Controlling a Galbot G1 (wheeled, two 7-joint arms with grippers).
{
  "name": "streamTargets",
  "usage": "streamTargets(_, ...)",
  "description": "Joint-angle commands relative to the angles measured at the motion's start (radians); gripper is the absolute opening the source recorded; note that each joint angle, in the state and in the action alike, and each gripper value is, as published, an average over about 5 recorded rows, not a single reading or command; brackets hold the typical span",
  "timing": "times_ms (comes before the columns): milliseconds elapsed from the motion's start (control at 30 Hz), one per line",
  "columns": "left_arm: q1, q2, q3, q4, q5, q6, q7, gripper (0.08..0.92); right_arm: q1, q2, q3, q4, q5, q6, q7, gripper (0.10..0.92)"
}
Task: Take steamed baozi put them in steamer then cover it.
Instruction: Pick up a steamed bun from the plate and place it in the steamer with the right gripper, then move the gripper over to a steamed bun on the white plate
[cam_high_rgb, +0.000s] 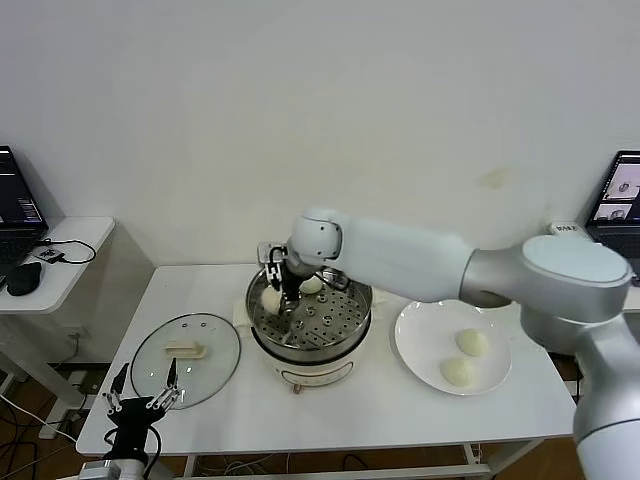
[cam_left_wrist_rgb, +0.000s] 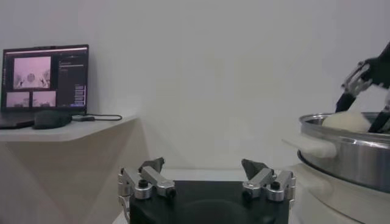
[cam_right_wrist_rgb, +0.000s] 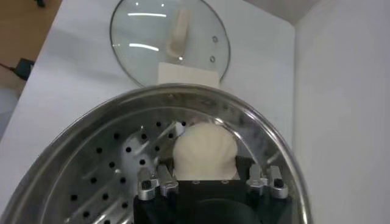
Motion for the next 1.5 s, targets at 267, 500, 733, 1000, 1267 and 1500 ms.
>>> streamTargets(267,0.0,0.001,0.001,0.002,0.0,0.0,-0.001,0.823,0.019,-0.023,0.028,0.015,-0.07,-0.007,-0.093,0.776)
streamTargets(500,0.002,-0.002,0.001,-0.004,0.0,-0.001,-0.001,0.823,0.181,-0.222,0.019,0.161,-0.1,0.096,-0.246,0.822)
streamTargets(733,0.0,0.003,0.004,-0.005,0.001,-0.002,-0.001,0.823,0.268,-0.55,-0.012,0.386,-0.074,0.181,-0.324,0.823)
streamTargets(1000,-0.002,0.011,0.011,-0.004,0.003,-0.004,-0.003,0.823,0.199,-0.892,-0.01,0.548,-0.173,0.244,-0.372,0.823)
streamTargets(1267,0.001,0.009,0.017,0.008,0.017,-0.022,-0.006,0.823,-0.04,-1.003,0.108,0.531,-0.365,0.297,-0.395,0.823)
streamTargets(1500,0.0,0.005,0.019,0.011,0.023,-0.02,-0.007,0.823,-0.281,-0.996,0.244,0.463,-0.49,0.326,-0.373,0.823)
